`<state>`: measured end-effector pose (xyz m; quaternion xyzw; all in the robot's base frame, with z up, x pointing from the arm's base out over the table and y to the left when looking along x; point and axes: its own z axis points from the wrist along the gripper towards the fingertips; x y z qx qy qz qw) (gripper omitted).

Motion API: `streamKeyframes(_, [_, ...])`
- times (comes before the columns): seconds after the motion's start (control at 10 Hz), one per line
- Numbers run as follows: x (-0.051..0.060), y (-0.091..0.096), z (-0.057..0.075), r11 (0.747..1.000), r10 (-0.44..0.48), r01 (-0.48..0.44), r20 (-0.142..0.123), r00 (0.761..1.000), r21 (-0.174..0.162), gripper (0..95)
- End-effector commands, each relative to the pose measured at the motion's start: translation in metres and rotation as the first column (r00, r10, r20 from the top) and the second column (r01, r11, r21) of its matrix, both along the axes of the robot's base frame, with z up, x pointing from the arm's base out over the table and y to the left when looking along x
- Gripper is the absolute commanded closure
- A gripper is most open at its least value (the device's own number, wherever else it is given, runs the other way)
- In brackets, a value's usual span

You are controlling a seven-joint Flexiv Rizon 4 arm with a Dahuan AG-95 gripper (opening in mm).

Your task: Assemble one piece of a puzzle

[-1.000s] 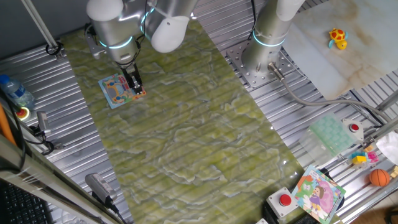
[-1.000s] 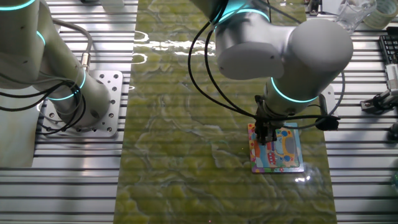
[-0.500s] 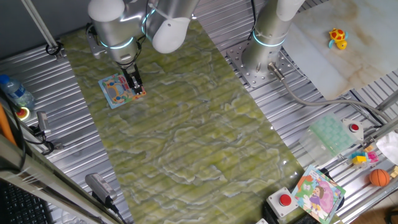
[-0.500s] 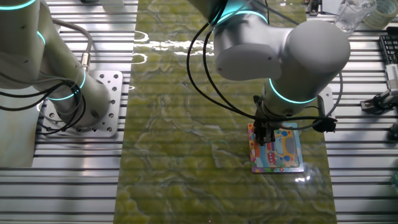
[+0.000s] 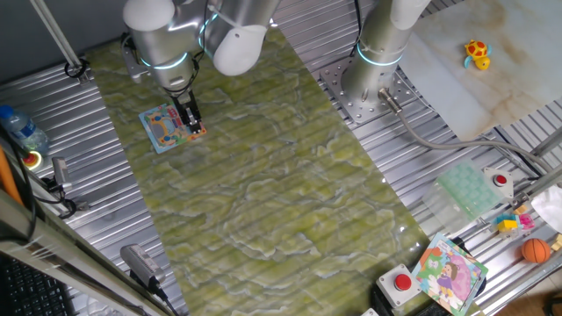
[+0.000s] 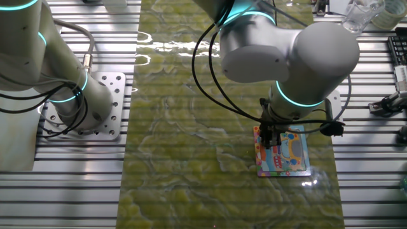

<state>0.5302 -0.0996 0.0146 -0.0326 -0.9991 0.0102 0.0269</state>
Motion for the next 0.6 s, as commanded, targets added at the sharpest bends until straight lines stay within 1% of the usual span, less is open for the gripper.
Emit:
streamKeyframes(0.1, [0.0000,0.0003,-0.0002,1.000,0.004,-0.004,-0.003,1.000,0.003,95.0])
streamKeyframes(0.2, [-0.0010,0.0004,-0.0007,1.000,0.005,-0.005,-0.006,1.000,0.002,95.0])
streamKeyframes(0.6, [-0.0001,-0.0004,-0.0036,1.000,0.013,-0.013,-0.005,1.000,-0.003,95.0])
